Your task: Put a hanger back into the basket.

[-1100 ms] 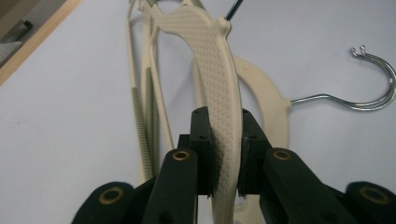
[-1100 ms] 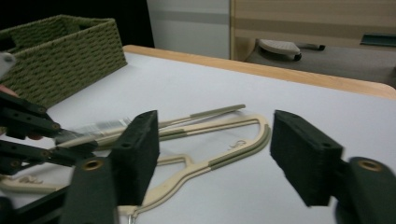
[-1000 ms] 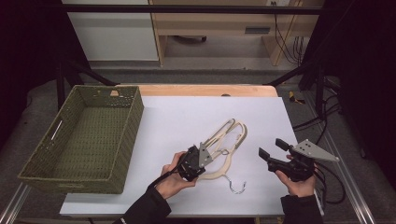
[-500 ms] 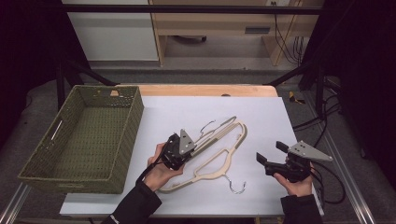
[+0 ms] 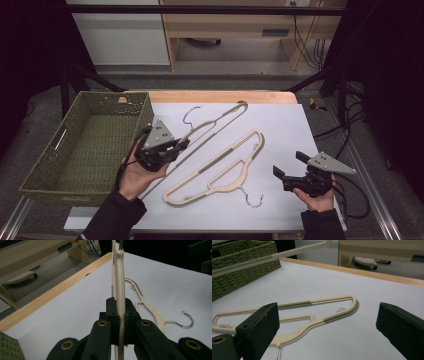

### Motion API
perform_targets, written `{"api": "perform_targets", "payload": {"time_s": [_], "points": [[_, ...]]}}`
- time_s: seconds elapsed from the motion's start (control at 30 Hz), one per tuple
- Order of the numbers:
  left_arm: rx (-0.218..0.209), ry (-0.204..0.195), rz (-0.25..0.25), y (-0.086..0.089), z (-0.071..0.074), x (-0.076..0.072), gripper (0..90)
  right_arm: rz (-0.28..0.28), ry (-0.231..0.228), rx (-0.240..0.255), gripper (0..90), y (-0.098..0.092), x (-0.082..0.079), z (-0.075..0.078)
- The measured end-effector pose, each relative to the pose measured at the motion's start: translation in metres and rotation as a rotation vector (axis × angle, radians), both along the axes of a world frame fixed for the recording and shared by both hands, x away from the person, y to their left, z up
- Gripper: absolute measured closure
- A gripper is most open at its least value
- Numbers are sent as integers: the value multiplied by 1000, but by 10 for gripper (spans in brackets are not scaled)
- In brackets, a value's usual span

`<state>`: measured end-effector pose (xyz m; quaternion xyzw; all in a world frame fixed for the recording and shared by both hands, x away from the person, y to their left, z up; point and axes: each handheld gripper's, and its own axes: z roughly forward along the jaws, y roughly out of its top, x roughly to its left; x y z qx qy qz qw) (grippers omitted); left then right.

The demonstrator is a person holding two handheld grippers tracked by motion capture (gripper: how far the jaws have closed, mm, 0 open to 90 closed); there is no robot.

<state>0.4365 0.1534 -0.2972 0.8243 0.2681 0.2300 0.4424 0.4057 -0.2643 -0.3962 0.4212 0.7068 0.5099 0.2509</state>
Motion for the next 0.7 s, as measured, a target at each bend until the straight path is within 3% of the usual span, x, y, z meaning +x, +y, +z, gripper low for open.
{"api": "perform_targets", "payload": {"time_s": [0.17,0.33,0.37,0.47,0.53,0.7], "points": [[-14,-10,13,18,19,2,858,10,-4,2,47,1,-1,1],[-12,-14,49,50,34,9,858,11,-2,-1,47,2,0,1],[-12,-14,49,50,34,9,858,12,-2,-1,47,3,0,1],[-15,-10,63,67,38,14,858,13,-3,-2,46,3,0,0],[-19,-29,76,85,42,17,858,13,-3,-2,46,3,0,1],[-16,-32,111,108,45,20,858,15,-3,-3,46,3,0,1]]}}
